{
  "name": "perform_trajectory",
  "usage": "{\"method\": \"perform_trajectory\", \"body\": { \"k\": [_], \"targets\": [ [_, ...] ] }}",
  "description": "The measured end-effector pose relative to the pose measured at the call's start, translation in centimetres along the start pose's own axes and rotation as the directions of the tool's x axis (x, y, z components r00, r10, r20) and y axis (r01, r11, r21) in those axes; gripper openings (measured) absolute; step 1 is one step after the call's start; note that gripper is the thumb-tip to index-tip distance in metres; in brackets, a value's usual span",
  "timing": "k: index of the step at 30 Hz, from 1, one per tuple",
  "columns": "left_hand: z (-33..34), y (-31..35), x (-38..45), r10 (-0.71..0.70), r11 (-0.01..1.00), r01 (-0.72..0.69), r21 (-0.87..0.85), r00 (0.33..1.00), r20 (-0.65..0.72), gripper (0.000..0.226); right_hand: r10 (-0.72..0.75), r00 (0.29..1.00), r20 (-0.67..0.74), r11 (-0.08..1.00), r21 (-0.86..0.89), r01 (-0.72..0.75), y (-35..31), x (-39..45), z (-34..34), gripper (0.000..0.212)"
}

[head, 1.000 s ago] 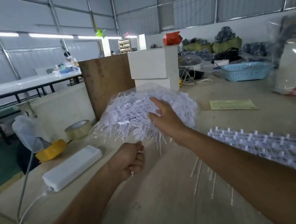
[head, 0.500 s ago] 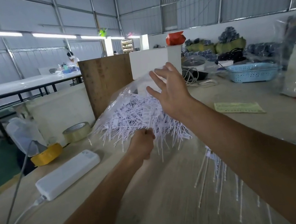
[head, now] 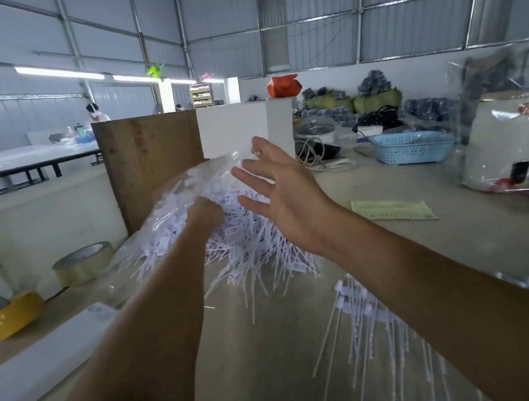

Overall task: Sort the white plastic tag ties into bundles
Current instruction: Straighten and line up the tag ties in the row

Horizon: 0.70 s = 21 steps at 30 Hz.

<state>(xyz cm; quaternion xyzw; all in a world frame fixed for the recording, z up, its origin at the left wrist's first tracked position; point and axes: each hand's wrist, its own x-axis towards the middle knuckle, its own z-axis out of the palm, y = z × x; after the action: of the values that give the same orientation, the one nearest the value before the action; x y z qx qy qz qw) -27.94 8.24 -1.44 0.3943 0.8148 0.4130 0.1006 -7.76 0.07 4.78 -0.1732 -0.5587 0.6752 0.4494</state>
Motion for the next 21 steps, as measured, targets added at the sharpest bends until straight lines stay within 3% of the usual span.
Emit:
{"method": "perform_trajectory", "body": {
  "k": [4, 8, 11, 13, 17, 21],
  "targets": [
    [-0.2, -0.5, -1.1, 0.110, 0.987, -0.109, 0.118, 0.994, -0.009, 0.035, 0.088, 0.996, -0.028, 0.977, -0.194, -0.092, 1.0, -0.7, -1.1, 0.048],
    [-1.0, -1.1, -4.9, 0.275, 0.879, -0.225, 0.421, 0.959, -0.063, 0.040, 0.206, 0.976, -0.075, 0.965, -0.148, -0.215, 2.5, -3.3, -0.6, 0.039],
    [-1.5, -1.4, -9.8, 0.413, 0.696, -0.417, 0.584, 0.898, 0.149, 0.035, 0.228, 0.973, -0.043, 0.953, -0.193, -0.232, 3.4, -6.4, -0.4, 0.027],
    [-1.5, -1.2, -13.5, 0.481, 0.600, -0.530, 0.599, 0.837, 0.260, 0.027, 0.228, 0.973, -0.018, 0.939, -0.262, -0.225, 3.5, -8.6, -1.4, 0.023],
    [-1.0, 1.1, -20.7, 0.558, 0.500, -0.647, 0.576, 0.749, 0.357, 0.024, 0.188, 0.981, -0.040, 0.907, -0.376, -0.189, 1.9, -12.7, -5.8, 0.019],
    [1.2, 3.8, -23.9, 0.587, 0.542, -0.707, 0.454, 0.706, 0.397, 0.024, 0.070, 0.987, -0.147, 0.826, -0.546, -0.140, -0.5, -16.6, -11.9, 0.022]
  ]
}}
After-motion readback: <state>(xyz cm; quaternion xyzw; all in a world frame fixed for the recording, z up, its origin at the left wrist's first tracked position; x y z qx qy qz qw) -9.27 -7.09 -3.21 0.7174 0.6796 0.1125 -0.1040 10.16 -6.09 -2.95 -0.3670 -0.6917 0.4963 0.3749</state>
